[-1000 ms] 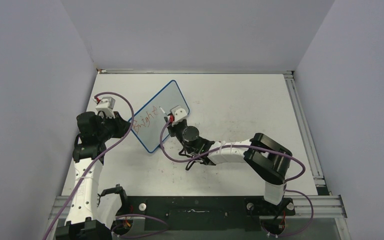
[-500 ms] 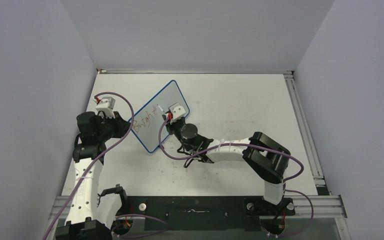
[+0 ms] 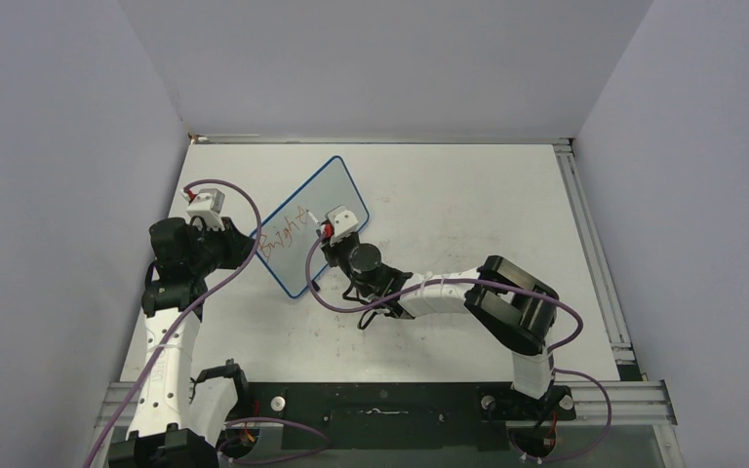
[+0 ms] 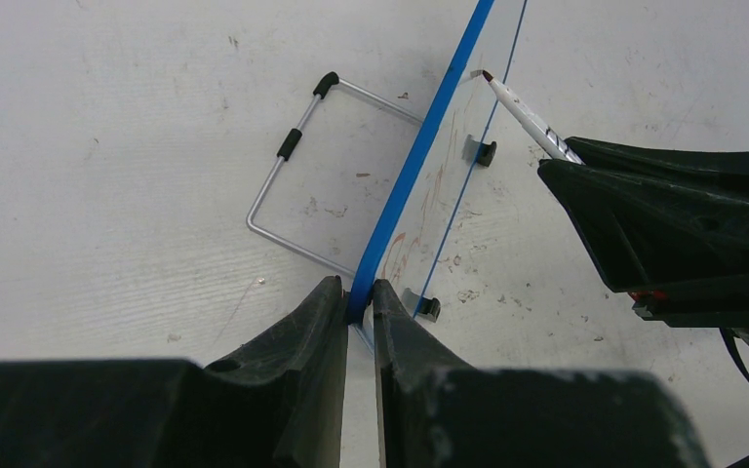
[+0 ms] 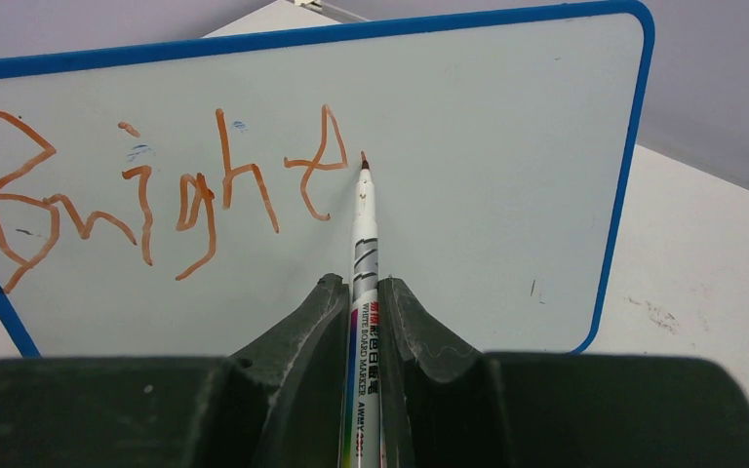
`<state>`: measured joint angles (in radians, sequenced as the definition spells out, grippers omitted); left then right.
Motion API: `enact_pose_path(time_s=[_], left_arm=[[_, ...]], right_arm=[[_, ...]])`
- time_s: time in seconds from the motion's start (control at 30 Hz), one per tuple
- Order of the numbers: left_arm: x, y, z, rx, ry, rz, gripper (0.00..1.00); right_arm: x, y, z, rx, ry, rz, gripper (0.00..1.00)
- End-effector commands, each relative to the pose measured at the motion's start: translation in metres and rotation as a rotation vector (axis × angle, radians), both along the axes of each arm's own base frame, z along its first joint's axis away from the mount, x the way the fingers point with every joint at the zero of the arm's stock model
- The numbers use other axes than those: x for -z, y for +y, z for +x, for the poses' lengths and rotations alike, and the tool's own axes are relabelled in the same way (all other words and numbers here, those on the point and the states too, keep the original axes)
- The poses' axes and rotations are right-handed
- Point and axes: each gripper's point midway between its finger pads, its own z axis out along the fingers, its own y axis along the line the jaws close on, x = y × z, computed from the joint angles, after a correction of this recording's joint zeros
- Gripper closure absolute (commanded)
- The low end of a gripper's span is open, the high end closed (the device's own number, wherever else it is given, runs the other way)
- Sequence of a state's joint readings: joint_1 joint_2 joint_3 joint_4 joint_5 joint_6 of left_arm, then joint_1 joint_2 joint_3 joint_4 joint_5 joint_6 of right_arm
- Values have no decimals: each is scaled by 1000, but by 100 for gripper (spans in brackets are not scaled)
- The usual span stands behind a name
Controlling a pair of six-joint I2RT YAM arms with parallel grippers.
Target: Write a sentence on the whiteboard
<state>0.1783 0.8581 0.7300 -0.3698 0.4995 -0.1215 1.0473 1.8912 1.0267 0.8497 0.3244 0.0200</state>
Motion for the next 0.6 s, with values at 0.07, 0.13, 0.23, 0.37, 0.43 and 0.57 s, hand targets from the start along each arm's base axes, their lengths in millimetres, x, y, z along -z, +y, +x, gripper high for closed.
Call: enact_pose_path(time_s=[0.07,0.13,0.23,0.37,0.43,0.57], left_arm=[[0,0,-1,4,1,10,100],[0,0,-1,3,0,10,100],[0,0,-1,3,0,11,100],[0,0,-1,4,0,10,100],[0,0,-2,5,1,10,100],[0,0,-2,3,1,11,100]], right_arm=[[-4,5,0,-16,10,37,95],[2,3,-2,-18,24,33,95],[7,2,-7,-24,37,29,95],[13,0,-10,-22,46,18,95],[12,-1,-10,-19,46,20,95],[10,-1,-10,-19,41,20,95]])
